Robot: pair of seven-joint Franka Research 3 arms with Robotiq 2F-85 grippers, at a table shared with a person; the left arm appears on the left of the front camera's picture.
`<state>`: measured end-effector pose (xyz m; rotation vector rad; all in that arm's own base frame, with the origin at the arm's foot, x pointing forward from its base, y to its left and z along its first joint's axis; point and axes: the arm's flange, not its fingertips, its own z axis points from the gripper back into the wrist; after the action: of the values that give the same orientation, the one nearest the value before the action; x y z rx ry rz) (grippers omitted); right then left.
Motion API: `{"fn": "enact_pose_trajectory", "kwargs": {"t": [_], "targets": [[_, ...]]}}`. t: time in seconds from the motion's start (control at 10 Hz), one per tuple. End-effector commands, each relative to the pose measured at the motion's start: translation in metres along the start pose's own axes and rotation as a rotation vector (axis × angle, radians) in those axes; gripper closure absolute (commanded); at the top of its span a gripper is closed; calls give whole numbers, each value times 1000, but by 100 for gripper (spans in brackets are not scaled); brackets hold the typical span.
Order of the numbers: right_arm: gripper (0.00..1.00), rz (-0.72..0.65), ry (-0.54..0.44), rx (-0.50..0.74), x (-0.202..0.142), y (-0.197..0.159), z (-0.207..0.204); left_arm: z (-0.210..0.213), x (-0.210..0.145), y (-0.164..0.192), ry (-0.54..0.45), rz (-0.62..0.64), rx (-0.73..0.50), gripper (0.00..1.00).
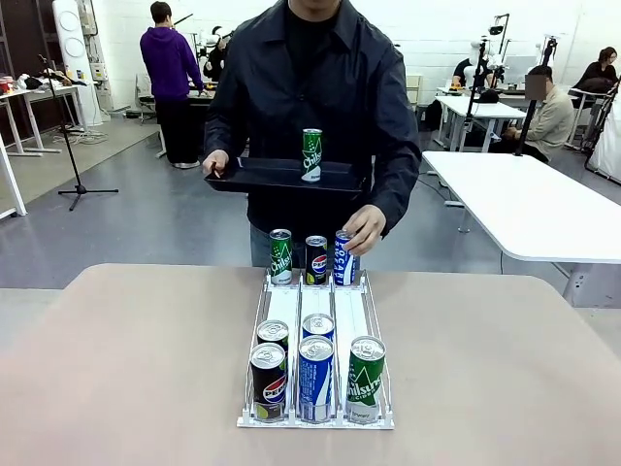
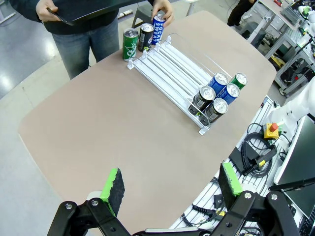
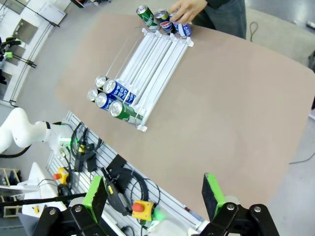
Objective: Retrieve and hand over the desired beverage to the person.
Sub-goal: Pick up another can of the same type that the person held from the Automatic Can Dispenser.
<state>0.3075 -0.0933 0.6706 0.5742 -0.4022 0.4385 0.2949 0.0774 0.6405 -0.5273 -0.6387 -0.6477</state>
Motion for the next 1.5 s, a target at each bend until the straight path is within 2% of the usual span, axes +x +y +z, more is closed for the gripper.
{"fn": "enact_pose_trajectory", "kwargs": {"t": [0.0, 0.9, 1.1, 1.2, 1.3, 1.4], "targets": [[0, 14, -2, 19, 1, -2, 1, 1, -1, 1, -11, -22, -16, 0], [0, 14, -2, 19, 1, -2, 1, 0, 0, 0, 0, 0, 0, 0], [0, 14, -2, 19, 1, -2, 1, -33, 54, -36, 211, -72, 45, 0], [0, 14, -2, 19, 1, -2, 1, -67, 91, -69, 375, -93, 43, 0], [0, 14, -2, 19, 1, -2, 1, -106, 117, -100, 487, -47, 82, 0], [0, 14, -2, 19, 1, -2, 1, -149, 136, -129, 565, 38, 229, 0]]}}
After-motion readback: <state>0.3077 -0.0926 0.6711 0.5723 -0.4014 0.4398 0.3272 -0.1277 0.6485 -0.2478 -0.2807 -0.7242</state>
